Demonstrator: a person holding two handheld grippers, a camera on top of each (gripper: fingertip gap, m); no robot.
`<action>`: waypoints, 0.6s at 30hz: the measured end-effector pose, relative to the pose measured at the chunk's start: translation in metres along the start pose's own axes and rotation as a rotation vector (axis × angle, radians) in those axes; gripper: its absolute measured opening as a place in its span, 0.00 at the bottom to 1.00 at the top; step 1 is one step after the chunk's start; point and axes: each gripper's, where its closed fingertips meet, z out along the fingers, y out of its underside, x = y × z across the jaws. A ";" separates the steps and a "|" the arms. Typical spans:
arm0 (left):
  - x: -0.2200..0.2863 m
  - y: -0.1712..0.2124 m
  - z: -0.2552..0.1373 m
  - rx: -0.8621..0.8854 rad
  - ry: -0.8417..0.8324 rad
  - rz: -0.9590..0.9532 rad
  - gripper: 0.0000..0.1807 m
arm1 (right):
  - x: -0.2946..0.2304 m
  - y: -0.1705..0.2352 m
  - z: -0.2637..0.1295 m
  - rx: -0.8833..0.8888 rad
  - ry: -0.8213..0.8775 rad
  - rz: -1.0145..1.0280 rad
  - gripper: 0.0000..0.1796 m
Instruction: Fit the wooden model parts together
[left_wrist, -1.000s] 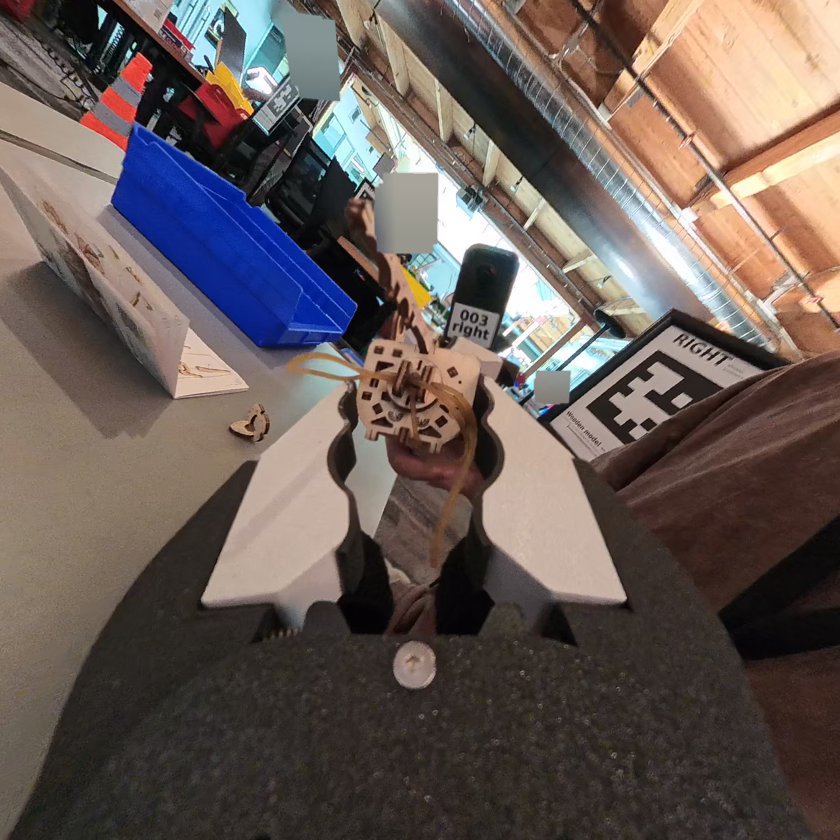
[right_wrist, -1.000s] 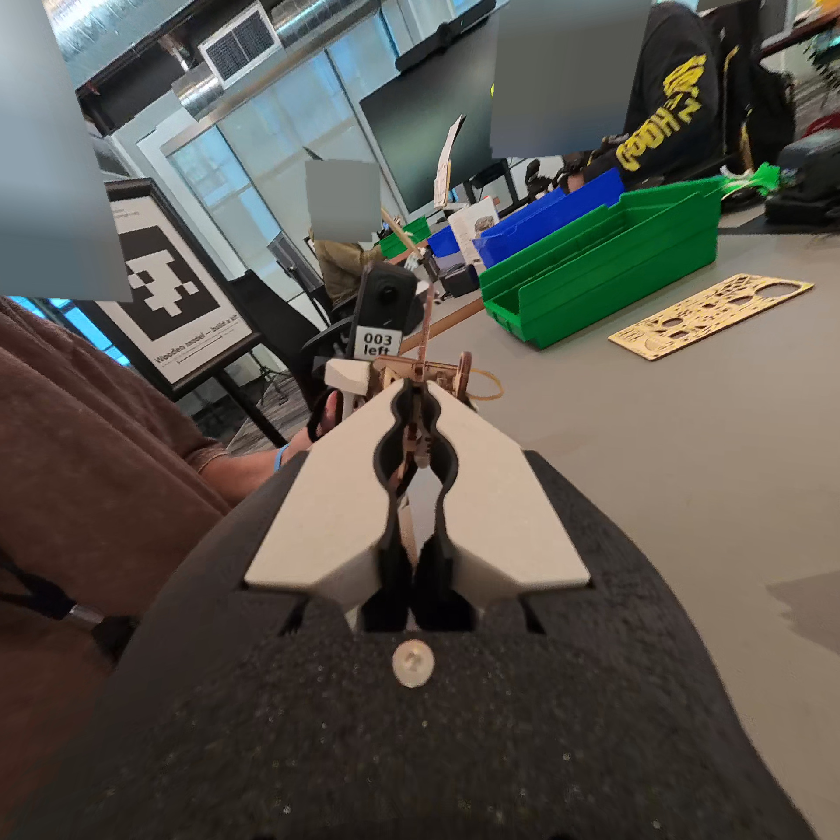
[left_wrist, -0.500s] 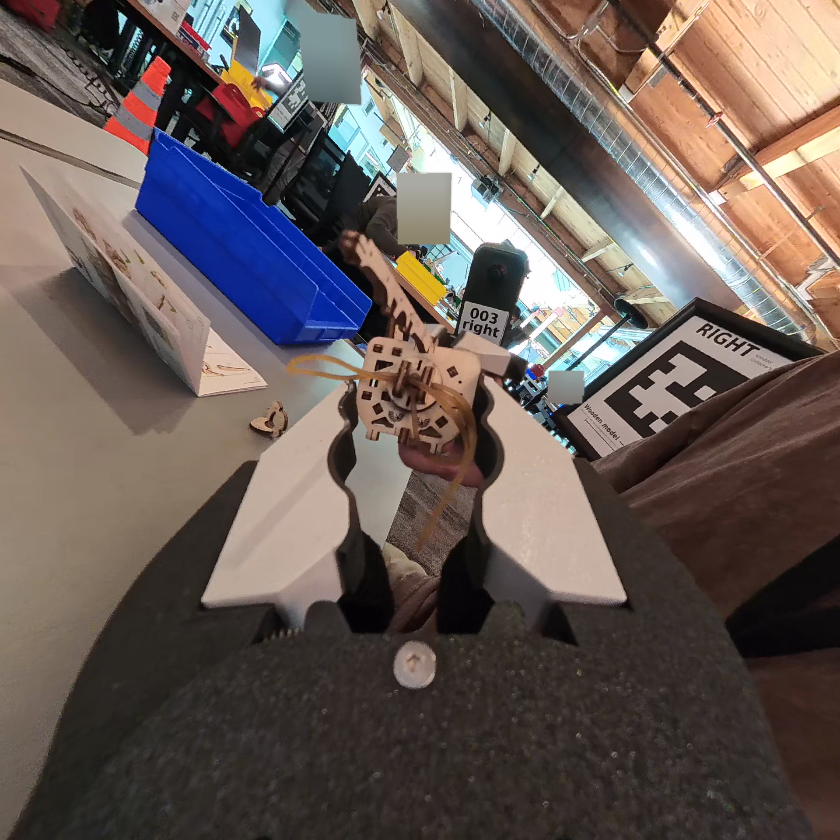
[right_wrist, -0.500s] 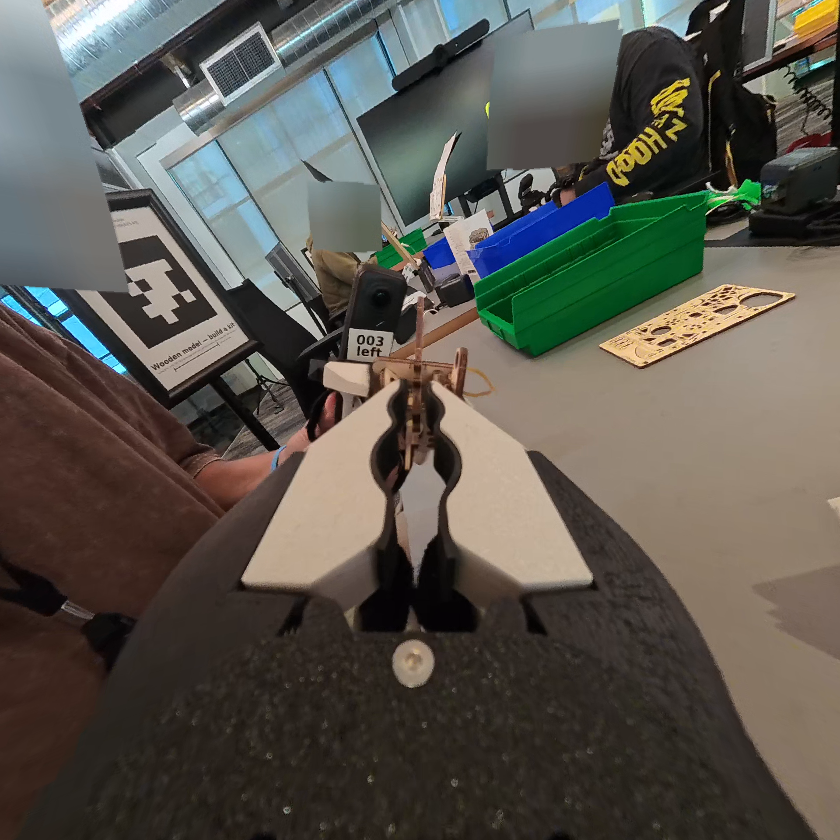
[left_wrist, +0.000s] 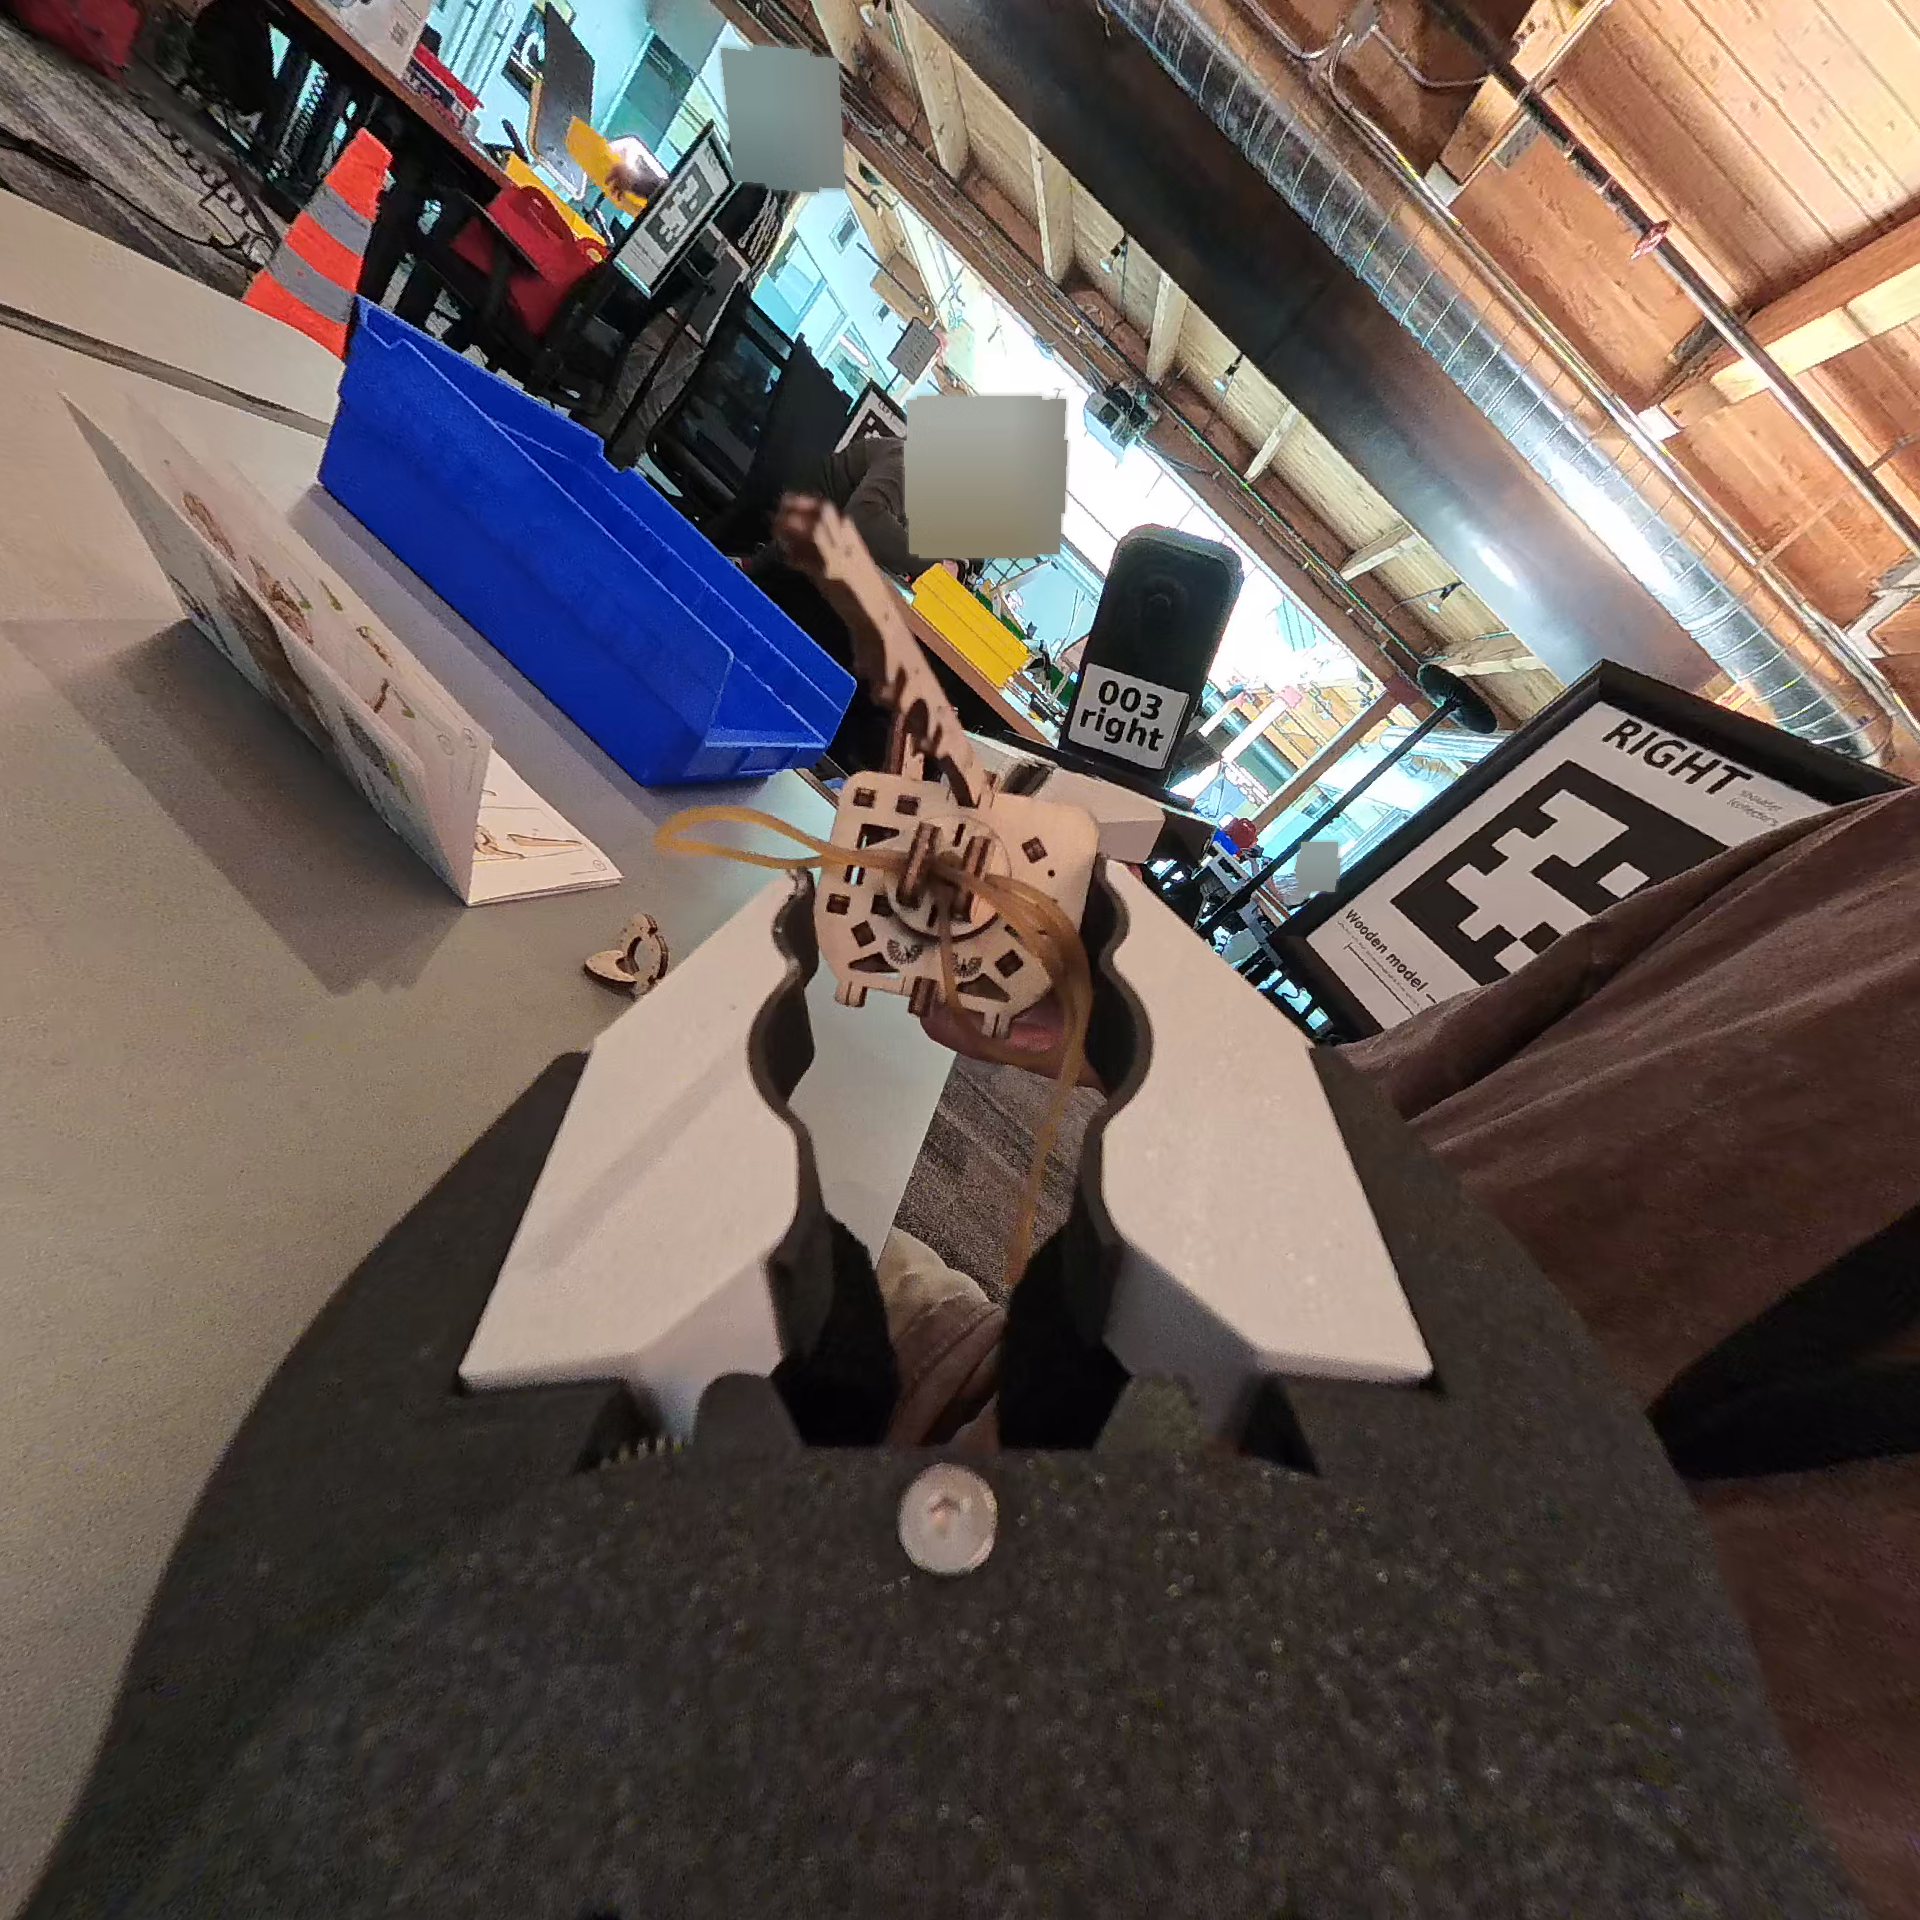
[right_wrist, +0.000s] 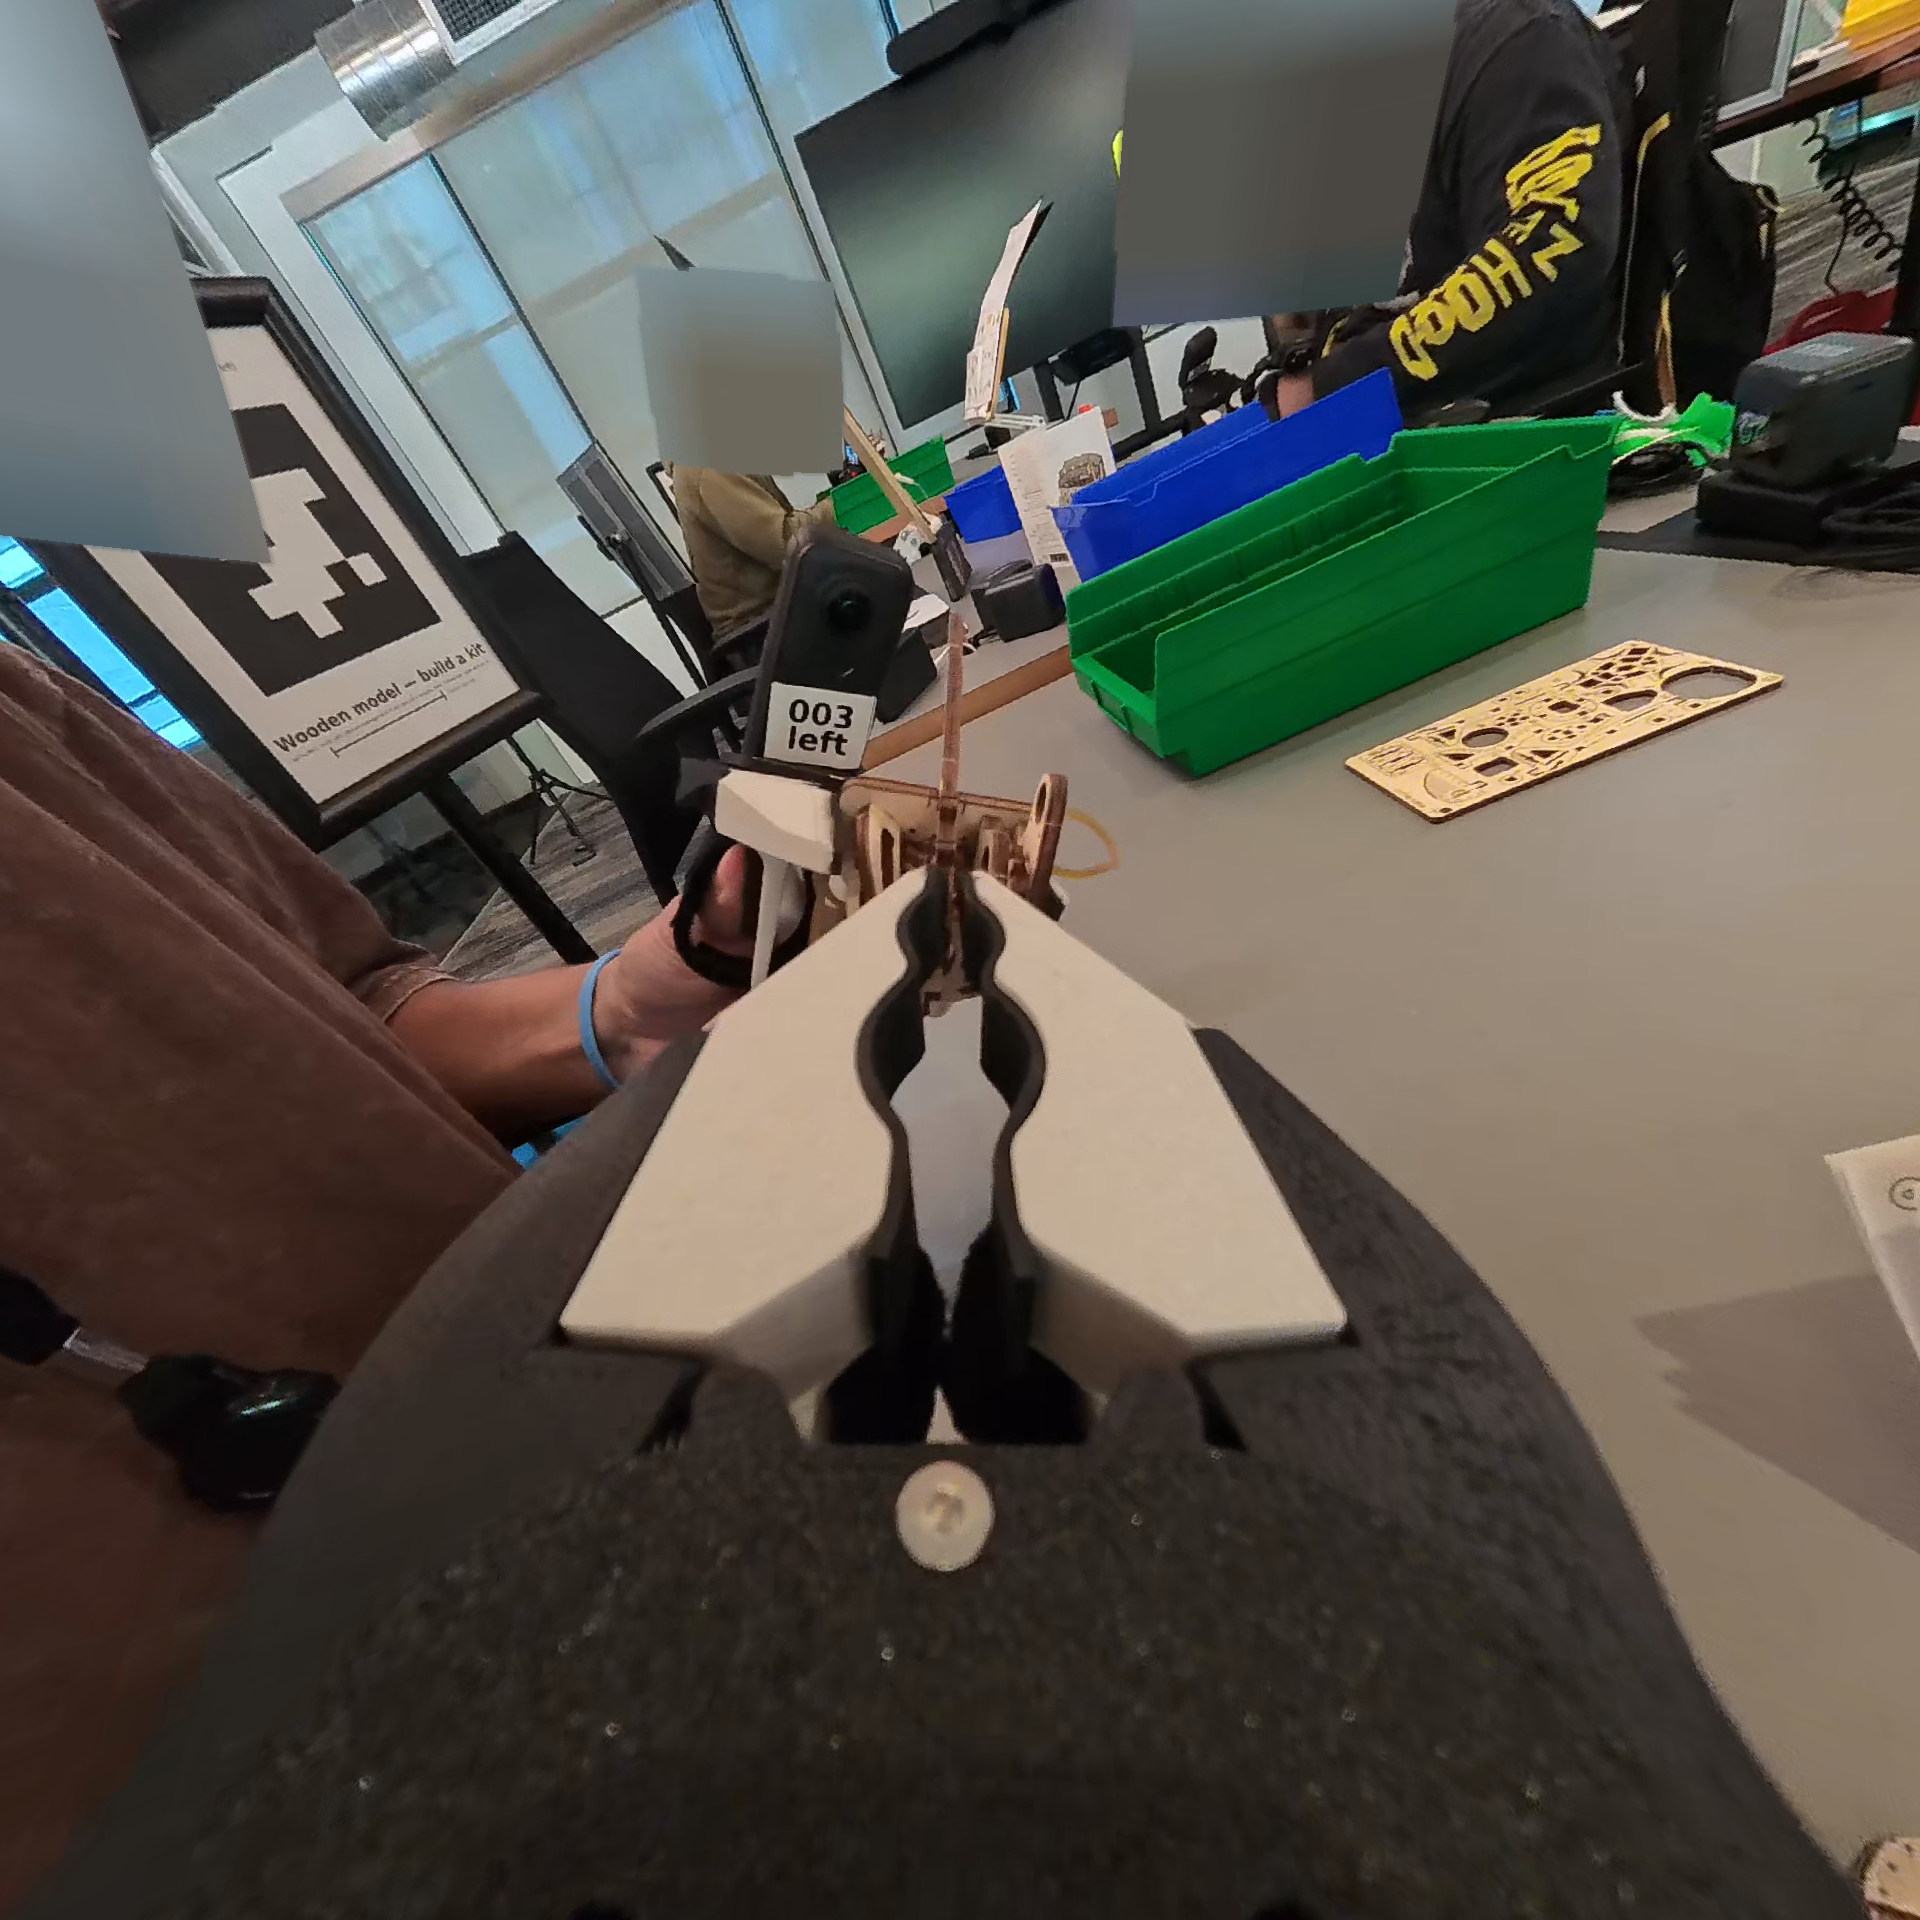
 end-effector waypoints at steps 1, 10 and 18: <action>0.000 0.000 0.000 -0.002 -0.002 0.003 0.27 | 0.000 0.000 0.000 -0.002 -0.001 -0.002 0.01; 0.000 0.003 0.000 -0.026 -0.013 0.031 0.27 | 0.002 -0.011 -0.007 0.025 0.012 -0.028 0.02; -0.010 0.009 -0.002 -0.097 -0.062 0.087 0.27 | 0.013 0.004 -0.011 -0.031 0.050 -0.050 0.03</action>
